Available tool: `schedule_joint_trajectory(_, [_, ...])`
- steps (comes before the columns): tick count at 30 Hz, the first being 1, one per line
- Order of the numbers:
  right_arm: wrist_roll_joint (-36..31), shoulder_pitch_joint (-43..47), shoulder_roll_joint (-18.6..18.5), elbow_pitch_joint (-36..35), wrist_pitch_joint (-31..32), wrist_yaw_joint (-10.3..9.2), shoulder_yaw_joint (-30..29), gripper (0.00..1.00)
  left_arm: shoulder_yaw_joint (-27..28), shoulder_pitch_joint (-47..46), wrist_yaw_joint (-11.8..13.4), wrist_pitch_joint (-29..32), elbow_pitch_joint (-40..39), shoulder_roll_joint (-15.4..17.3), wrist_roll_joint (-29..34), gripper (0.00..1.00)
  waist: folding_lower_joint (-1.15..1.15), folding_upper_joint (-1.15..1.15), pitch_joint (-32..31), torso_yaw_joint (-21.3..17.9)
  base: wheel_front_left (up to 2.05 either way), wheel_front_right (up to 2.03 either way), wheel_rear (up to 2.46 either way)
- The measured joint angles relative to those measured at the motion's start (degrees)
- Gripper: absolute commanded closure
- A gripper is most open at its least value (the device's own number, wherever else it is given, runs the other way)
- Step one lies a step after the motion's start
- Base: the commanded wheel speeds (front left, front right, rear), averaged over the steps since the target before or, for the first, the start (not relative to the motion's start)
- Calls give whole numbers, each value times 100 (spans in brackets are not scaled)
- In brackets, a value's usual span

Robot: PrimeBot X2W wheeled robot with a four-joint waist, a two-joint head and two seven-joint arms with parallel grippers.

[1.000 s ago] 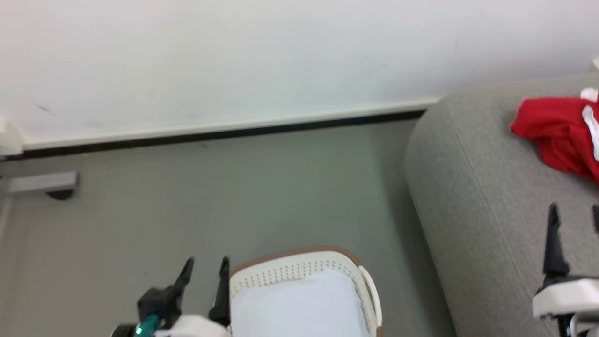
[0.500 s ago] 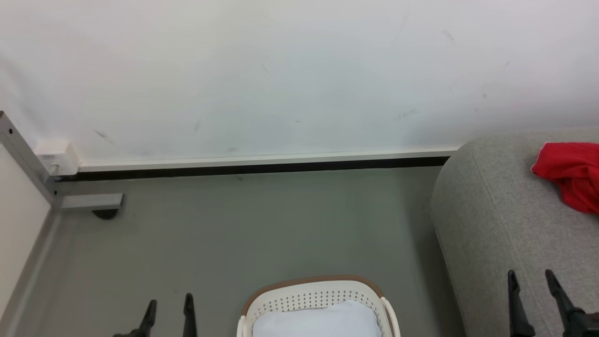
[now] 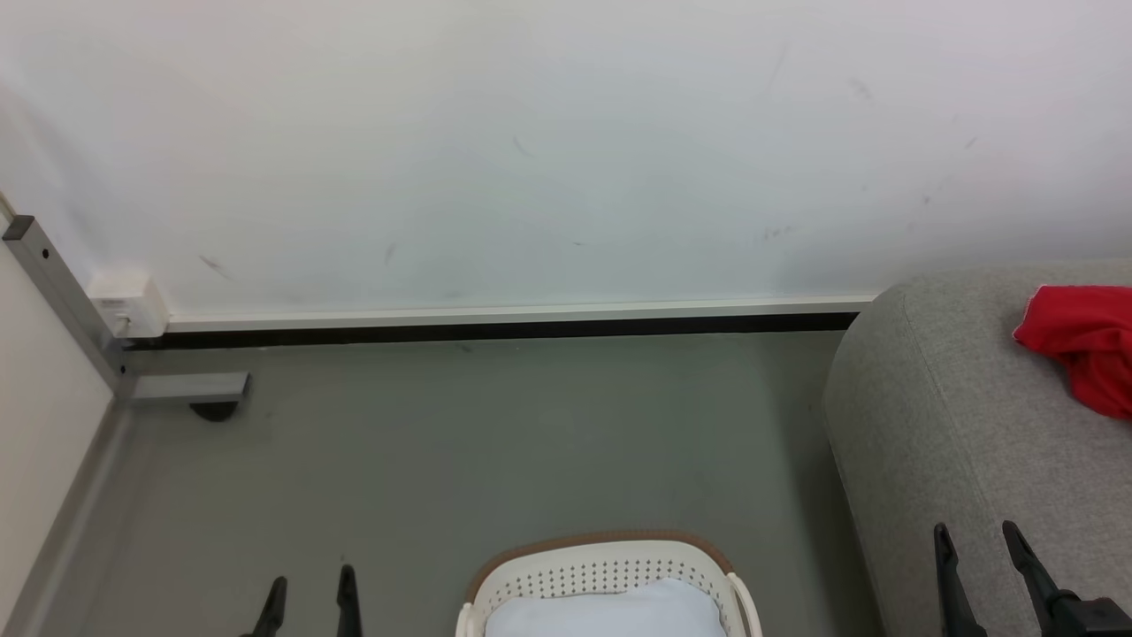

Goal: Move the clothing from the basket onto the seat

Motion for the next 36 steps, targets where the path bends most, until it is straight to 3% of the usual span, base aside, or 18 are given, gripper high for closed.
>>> schedule_joint_trajectory(10, [27,8,0,-3,0,0,12,0,129,-5,-254,0,70,-104,170,0,0,0,27,31,0,0,0])
schedule_joint_trajectory(11, [27,8,3,12,-1,1,14,100,124,-4,-254,0,93,-113,176,100,0,0,27,38,0,0,0])
schedule_joint_trajectory(17, [123,80,100,269,73,1,10,100,91,67,-260,60,348,-168,103,100,0,0,32,45,0,0,0])
schedule_joint_trajectory(36, [2195,60,93,73,563,1,-30,100,333,-125,-508,570,310,-168,-1816,100,1,0,69,99,0,0,0])
